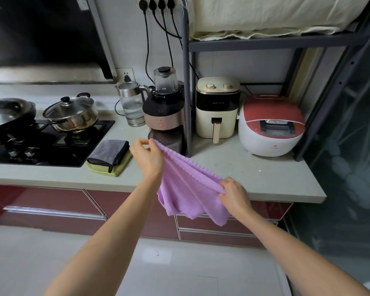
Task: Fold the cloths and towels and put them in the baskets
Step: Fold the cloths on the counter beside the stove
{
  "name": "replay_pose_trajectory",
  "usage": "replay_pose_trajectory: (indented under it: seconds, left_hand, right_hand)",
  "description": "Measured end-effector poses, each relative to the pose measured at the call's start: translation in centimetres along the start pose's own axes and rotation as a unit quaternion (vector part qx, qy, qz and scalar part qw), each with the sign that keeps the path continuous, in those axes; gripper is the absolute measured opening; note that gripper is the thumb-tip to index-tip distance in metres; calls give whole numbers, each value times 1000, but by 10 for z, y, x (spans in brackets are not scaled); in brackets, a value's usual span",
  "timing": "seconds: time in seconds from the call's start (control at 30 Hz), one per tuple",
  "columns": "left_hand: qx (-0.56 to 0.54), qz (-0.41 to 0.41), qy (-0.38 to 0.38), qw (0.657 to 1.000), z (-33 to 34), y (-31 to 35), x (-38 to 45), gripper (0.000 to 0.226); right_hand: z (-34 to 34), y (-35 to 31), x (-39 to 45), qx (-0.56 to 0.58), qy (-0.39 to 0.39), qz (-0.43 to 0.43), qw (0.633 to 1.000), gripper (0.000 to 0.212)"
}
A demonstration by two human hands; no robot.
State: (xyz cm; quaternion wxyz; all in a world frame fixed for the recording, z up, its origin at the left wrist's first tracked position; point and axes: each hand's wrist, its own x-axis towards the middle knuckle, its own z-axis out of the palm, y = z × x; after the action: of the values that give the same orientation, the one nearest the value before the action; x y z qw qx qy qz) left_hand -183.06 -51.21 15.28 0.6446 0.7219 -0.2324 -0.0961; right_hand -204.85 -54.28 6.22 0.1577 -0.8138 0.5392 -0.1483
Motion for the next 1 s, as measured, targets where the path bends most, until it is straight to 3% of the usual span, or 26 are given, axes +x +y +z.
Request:
replay_pose_trajectory:
  seconds: [0.27,0.4,0.5,0.57,0.63,0.67,0.73,0.77,0.87,1.0]
  left_hand:
    - [4,-81,-45,996,11,-46,-4,12]
    - [68,-3,-161,985,9,-68,0,13]
    - [140,98,-304,937,5,-76,3,31]
    - [246,211,-373,869,6,-82,6,31]
    - [319,285,-376,822,12,-75,6,11]
    - [327,294,-364,821,16,-68,6,4]
    - [319,279,-327,845,21,-61,8,17]
    - [330,274,-337,838,20,-63,9,19]
    - [425,258,-411,764,13,-82,-2,17]
    - [404,253,-376,795,15,-78,-3,19]
  right_hand:
    - [-38,45,2,-109,-13,-57,992,28]
    - [-58,56,2,-124,4,-70,990,23]
    - [-72,68,4,-167,-18,-77,983,24]
    - [-79,72,3,-218,-34,-97,970,30]
    - [-85,74,3,-251,-47,-107,961,34]
    - [-88,76,6,-250,-42,-106,961,34]
    - [-89,83,12,-224,-2,-87,971,27]
    - [-86,87,12,-204,0,-70,976,23]
    - [-67,93,-1,-171,-78,-60,980,18]
    - [-64,90,-7,-147,-113,-83,979,8]
